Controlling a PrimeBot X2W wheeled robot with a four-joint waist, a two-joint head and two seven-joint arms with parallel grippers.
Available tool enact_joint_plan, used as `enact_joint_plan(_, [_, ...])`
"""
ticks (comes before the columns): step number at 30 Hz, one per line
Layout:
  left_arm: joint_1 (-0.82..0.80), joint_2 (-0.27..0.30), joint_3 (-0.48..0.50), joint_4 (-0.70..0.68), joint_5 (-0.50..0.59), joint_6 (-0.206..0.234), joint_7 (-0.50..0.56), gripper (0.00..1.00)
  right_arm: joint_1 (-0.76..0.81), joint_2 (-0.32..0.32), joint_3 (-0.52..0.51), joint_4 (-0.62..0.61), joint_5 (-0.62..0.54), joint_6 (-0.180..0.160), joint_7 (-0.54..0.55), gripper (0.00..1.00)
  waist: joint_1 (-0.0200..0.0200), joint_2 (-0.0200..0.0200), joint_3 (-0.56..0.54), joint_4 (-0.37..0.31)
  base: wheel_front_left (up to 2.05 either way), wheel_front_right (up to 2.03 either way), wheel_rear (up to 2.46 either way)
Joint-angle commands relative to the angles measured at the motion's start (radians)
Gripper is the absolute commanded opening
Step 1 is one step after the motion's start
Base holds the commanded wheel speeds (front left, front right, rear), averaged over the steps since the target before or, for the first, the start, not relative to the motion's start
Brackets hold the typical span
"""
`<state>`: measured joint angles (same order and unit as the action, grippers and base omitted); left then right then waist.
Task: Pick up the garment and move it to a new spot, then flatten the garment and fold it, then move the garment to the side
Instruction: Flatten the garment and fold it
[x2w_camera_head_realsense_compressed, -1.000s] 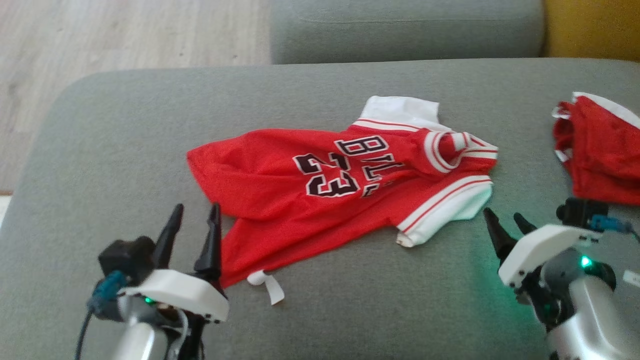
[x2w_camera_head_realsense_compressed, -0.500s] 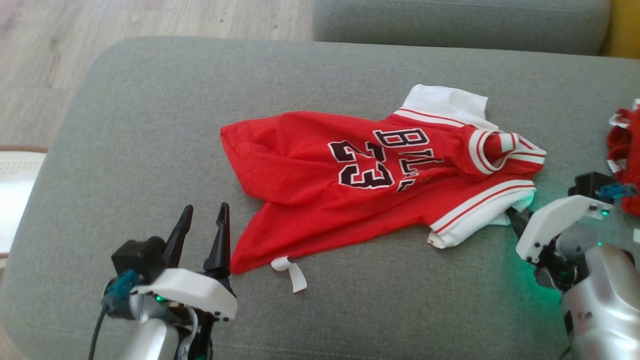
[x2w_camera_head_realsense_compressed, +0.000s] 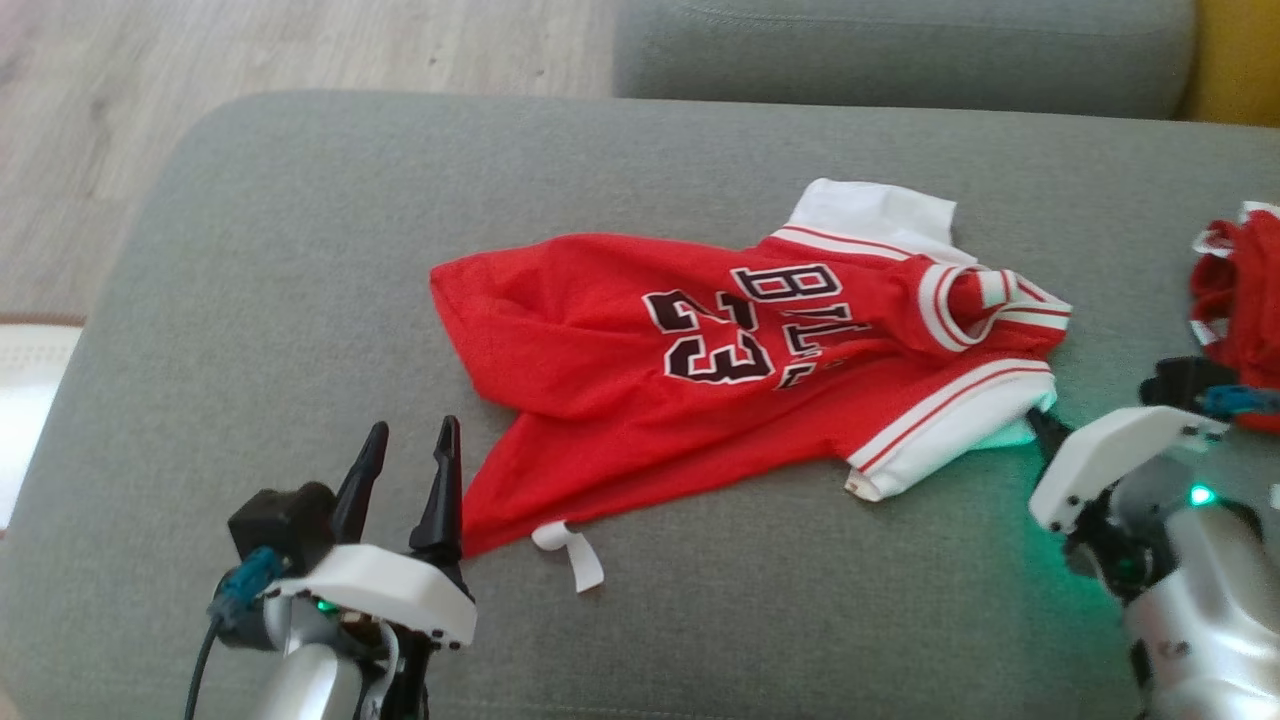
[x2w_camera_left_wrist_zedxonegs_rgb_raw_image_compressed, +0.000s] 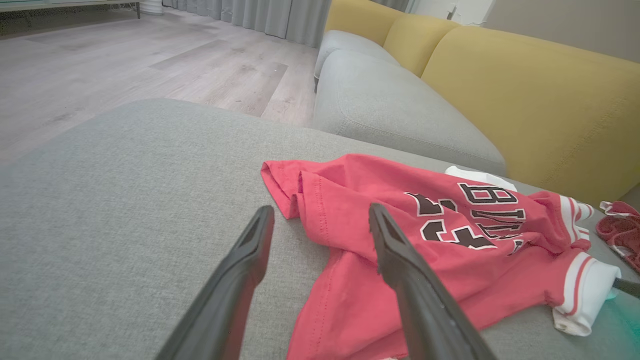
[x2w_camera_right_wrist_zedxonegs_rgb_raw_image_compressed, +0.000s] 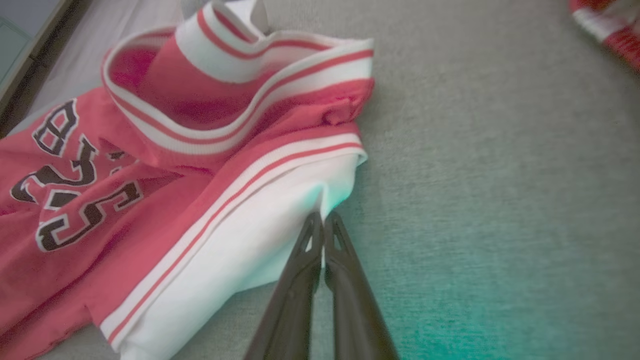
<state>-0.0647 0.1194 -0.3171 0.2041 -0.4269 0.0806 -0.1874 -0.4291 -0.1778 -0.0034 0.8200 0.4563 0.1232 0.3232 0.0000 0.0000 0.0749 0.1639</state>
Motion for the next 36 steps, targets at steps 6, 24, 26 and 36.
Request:
enact_joint_plan(6, [-0.020,0.007,0.027,-0.024,-0.012,0.008,-0.014,1.00,0.026,-0.083,0.024,-0.177,0.027,0.008,-0.029,0.00,0.0000,0.0000,-0.025,-0.044,0.00,0.00,0.00])
enact_joint_plan(24, [-0.050,-0.011,-0.009,0.017,-0.024,0.002,-0.015,1.00,-0.065,0.088,0.263,-0.391,0.025,0.008,0.046,0.00,0.0000,0.0000,0.001,0.028,0.00,0.00,0.00])
enact_joint_plan(26, [-0.056,-0.014,-0.013,0.026,-0.026,0.001,-0.017,1.00,-0.096,0.105,0.305,-0.317,0.039,0.008,0.028,0.00,0.0000,0.0000,0.010,0.046,0.00,0.00,0.00])
enact_joint_plan(36, [-0.064,-0.012,-0.007,0.062,-0.036,0.003,-0.033,1.00,-0.169,0.107,0.465,-0.196,0.163,0.008,-0.202,1.00,0.0000,0.0000,0.000,0.042,0.00,0.00,0.00])
